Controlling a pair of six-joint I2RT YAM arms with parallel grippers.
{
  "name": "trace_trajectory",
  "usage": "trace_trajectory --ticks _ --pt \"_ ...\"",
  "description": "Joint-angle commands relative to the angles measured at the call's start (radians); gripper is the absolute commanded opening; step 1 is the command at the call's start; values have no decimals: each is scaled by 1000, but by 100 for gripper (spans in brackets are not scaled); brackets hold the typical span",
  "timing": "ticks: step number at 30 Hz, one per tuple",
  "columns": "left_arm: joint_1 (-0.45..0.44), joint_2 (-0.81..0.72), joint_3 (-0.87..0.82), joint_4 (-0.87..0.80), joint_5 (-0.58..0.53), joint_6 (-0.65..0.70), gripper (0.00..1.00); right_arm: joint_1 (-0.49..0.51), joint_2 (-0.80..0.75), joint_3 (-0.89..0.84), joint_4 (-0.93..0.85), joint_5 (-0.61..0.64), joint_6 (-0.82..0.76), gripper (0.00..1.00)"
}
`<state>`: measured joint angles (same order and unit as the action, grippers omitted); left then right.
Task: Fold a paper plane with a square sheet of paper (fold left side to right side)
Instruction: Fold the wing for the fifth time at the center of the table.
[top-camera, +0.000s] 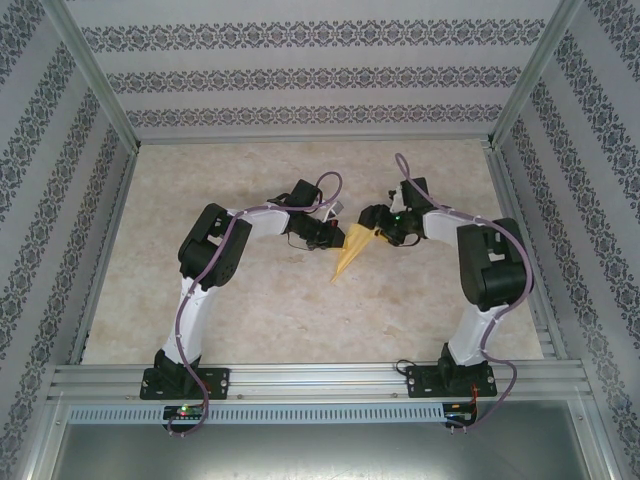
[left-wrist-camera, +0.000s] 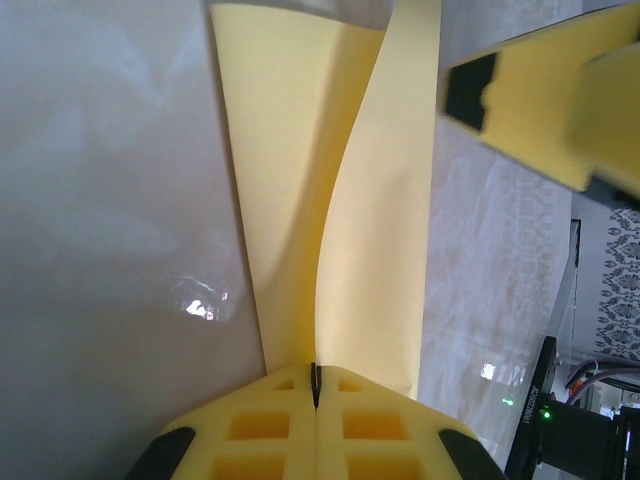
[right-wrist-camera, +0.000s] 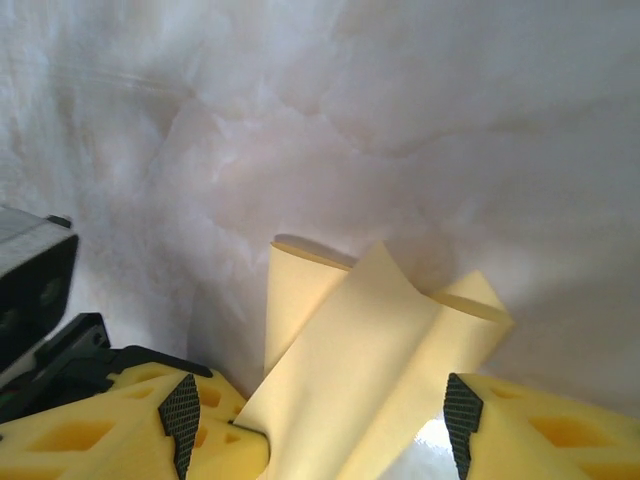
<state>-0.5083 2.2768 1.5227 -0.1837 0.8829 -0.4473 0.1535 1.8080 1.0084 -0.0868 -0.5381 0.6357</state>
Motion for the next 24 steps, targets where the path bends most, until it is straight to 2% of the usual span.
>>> trace_trajectory --ticks 1,8,11,15,24 --pt "10 43 -24 -17 -48 28 0 -8 -80 -16 1 10 11 64" --pt "10 50 -15 -20 -50 31 0 37 -64 -77 74 -36 49 37" --pt "10 49 -6 -26 -46 34 0 50 -41 -75 84 -25 59 39" --pt "10 47 -6 -29 -44 35 0 45 -18 -59 42 25 47 49" --pt "10 45 0 -29 -43 32 0 46 43 -11 19 17 39 50"
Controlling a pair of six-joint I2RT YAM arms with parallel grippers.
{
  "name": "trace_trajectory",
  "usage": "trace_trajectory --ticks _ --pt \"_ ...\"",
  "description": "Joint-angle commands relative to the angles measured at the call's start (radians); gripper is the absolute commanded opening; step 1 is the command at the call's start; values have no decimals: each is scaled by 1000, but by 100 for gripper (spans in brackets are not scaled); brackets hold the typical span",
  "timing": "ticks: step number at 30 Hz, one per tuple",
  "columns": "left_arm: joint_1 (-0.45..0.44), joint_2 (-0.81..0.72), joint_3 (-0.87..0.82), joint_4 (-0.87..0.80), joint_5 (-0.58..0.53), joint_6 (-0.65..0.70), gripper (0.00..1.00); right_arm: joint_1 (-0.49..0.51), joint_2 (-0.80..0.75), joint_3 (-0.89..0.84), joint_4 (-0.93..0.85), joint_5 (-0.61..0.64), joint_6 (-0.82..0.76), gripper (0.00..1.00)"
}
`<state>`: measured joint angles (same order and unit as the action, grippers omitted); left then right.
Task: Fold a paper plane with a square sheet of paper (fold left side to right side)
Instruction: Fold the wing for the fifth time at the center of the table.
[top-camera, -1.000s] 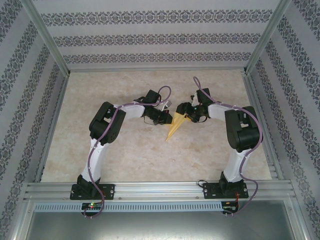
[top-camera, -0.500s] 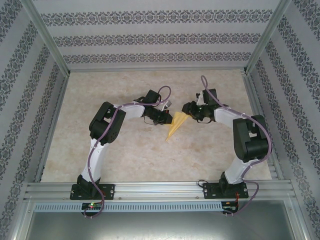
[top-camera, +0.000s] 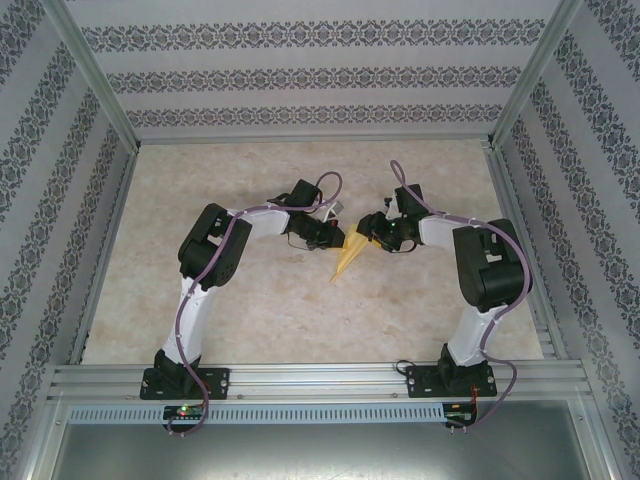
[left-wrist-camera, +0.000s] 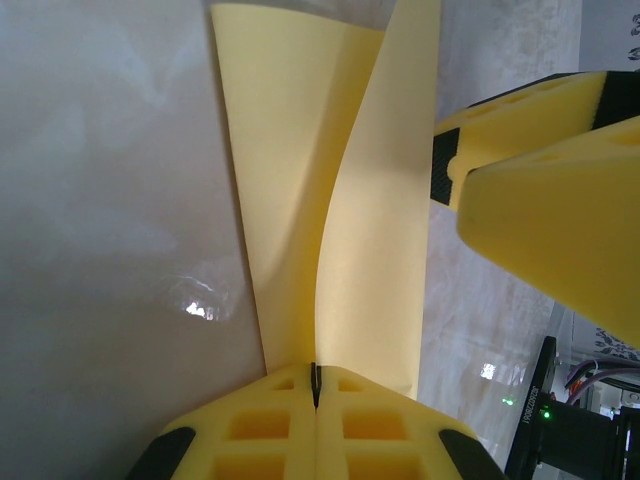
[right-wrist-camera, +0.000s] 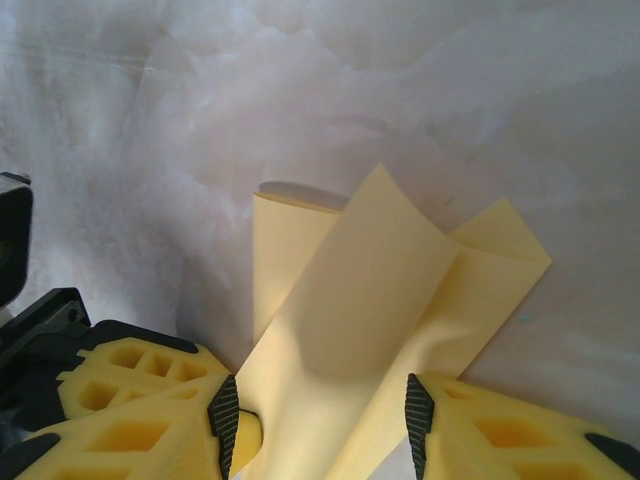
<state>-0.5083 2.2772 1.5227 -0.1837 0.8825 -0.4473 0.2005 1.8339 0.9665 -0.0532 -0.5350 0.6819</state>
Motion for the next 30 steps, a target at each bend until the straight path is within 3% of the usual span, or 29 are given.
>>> trace_trajectory --ticks 1,30 --pt "10 45 0 -29 -42 33 0 -2 23 35 -12 9 -6 50" --pt "10 -25 28 -66 -38 54 1 9 109 115 -165 68 -78 51"
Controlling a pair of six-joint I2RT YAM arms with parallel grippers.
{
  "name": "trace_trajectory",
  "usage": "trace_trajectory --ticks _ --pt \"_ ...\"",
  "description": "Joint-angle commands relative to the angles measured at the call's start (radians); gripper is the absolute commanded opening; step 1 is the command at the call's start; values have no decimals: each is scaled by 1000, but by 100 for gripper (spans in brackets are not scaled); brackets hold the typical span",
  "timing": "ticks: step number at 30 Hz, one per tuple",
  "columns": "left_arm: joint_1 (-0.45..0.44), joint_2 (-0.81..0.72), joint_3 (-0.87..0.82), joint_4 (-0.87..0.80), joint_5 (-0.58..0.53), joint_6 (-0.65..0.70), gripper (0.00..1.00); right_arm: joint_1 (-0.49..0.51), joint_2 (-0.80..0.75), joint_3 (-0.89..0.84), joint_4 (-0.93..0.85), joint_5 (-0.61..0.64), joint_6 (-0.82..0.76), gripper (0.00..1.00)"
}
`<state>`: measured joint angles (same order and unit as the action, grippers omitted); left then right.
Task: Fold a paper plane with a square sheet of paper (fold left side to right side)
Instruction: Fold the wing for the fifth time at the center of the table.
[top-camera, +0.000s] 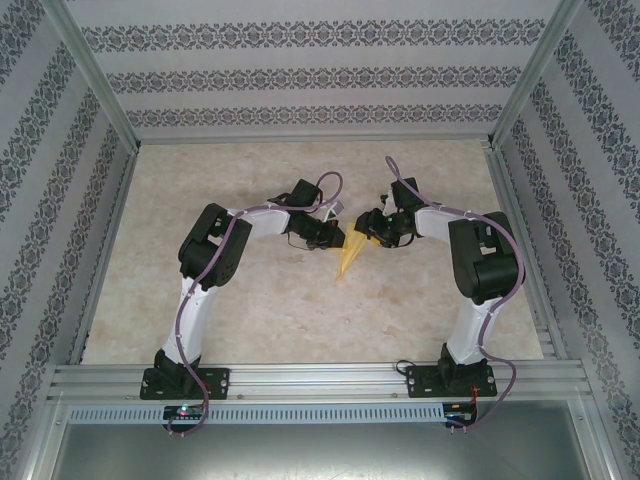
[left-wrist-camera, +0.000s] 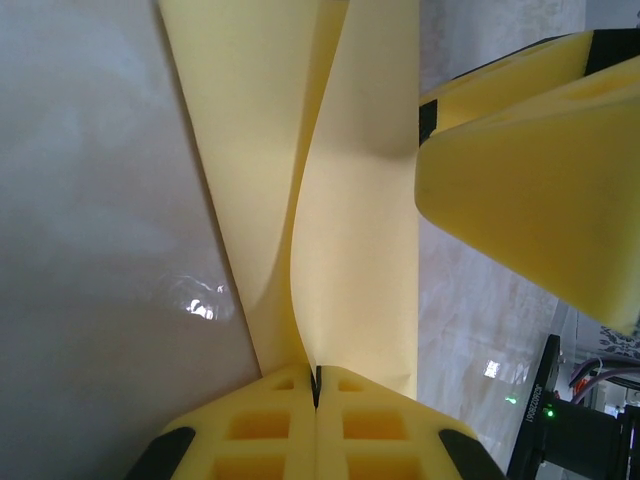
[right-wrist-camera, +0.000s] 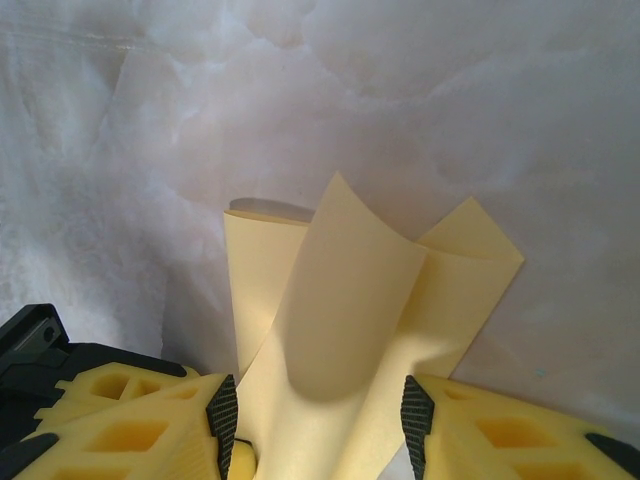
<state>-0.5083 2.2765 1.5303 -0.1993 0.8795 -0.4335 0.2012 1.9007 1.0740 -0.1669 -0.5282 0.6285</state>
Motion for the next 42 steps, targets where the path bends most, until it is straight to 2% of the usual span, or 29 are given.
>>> trace_trajectory --ticks 1,20,42 --pt "10 -27 23 -54 -36 42 1 10 43 9 -53 62 -26 51" --pt "10 -64 30 -68 -39 45 1 15 51 8 -53 62 -33 51" --pt "8 -6 69 -67 -28 37 1 18 52 9 -59 59 -38 51"
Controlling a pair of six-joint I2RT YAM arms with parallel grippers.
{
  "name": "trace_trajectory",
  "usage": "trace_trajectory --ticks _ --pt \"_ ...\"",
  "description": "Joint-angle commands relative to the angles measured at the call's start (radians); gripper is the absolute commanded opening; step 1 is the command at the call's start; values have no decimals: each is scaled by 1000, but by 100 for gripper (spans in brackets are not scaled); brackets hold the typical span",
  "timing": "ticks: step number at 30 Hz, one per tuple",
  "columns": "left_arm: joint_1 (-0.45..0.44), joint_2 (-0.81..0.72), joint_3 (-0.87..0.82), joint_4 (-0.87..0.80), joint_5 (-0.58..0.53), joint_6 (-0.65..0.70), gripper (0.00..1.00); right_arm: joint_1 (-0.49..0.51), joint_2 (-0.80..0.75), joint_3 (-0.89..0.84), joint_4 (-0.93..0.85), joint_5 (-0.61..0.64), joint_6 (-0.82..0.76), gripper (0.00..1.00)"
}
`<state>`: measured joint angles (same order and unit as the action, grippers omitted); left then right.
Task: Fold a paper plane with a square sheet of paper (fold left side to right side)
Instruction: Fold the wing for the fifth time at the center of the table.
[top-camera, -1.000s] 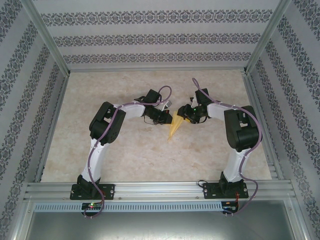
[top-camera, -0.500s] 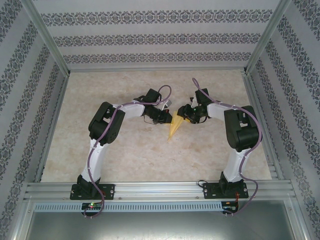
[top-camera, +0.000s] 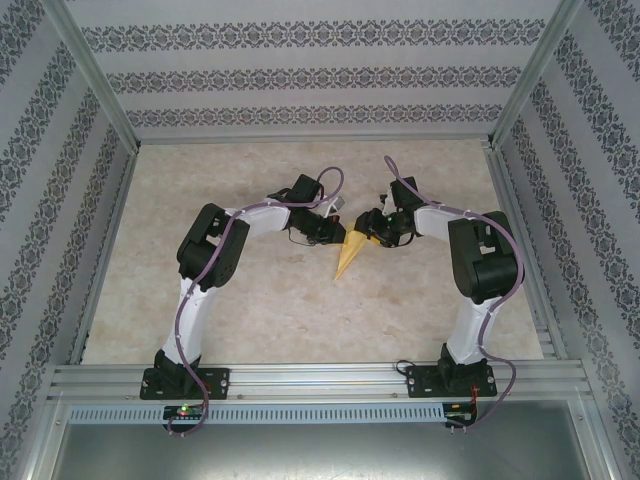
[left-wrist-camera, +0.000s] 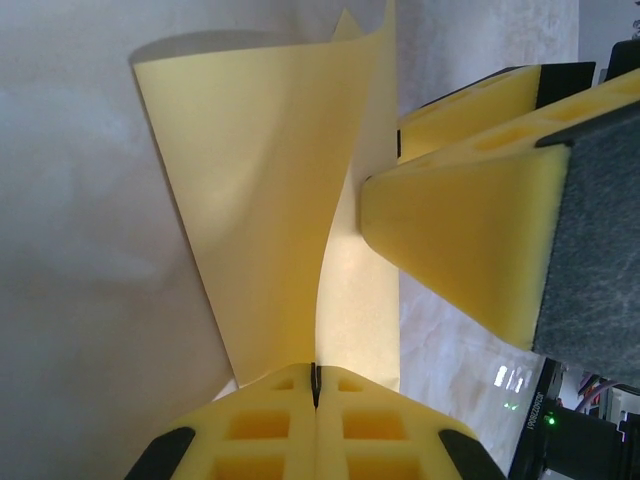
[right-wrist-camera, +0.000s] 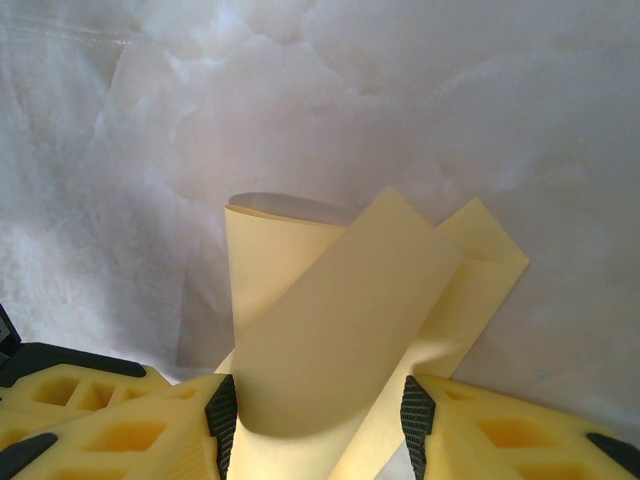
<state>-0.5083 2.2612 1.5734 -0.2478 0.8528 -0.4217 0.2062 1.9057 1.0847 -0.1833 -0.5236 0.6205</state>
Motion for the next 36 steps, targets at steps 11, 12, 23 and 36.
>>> trace_trajectory --ticks 11,12,23,36 --pt "2 42 6 -5 4 22 1 16 47 5 -48 51 -34 51" --pt "2 47 7 -5 7 22 1 16 47 4 -48 50 -36 51" --pt "0 65 1 -19 -8 32 1 -1 -16 -7 -13 14 -35 51" --pt "-1 66 1 -25 -16 34 1 33 -94 -39 90 -42 37 19"
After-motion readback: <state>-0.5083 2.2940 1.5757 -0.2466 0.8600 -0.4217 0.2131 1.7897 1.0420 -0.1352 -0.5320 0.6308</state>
